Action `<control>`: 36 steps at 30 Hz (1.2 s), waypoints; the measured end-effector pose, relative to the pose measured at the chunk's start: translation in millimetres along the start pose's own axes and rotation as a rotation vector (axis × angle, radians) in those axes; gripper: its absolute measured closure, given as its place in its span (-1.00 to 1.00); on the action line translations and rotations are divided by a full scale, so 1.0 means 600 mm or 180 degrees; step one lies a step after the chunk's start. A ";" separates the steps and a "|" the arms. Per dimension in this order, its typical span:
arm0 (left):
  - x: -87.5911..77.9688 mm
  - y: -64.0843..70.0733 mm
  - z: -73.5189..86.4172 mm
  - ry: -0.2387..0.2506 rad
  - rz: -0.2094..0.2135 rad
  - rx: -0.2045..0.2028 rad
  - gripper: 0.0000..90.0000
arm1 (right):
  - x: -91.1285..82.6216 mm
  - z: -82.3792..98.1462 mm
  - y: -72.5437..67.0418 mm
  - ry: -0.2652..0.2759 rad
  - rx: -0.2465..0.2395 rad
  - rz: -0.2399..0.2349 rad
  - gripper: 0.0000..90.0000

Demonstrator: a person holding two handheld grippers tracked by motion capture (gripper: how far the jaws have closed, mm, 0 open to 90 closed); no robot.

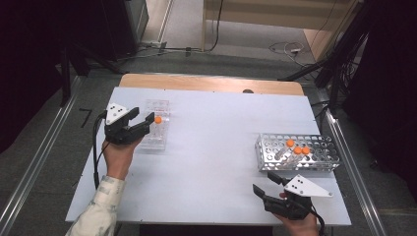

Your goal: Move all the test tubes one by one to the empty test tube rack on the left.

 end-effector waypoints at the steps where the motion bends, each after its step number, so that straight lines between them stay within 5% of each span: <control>1: -0.004 0.002 0.001 -0.0002 0.0006 -0.0009 -0.16 | -0.004 0.000 0.005 0.0008 0.0005 0.0037 -0.31; 13: -0.048 0.035 0.014 0.0067 0.0190 -0.0051 -0.43 | -0.050 0.001 0.085 0.0151 0.0082 0.0644 -0.19; 21: -0.062 0.068 0.023 0.0063 0.0341 -0.0037 -0.53 | -0.066 -0.001 0.155 0.0214 0.0125 0.1188 0.04; 26: -0.066 0.084 0.020 0.0090 0.0402 0.0014 -0.52 | -0.063 -0.001 0.188 0.0274 0.0299 0.1280 0.25; 36: -0.067 0.088 0.021 0.0110 0.0391 0.0046 -0.50 | -0.040 0.003 0.202 0.0170 0.0239 0.1259 0.43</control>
Point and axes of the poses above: each handheld gripper's, and its own axes: x roughly forward along the jaws, z roughly out of its underside, y roughly to its right, the point moved 6 cm from there along x, roughly forward along the jaws, and after that the axes turned 10 degrees about y, right-handed, at the moved point
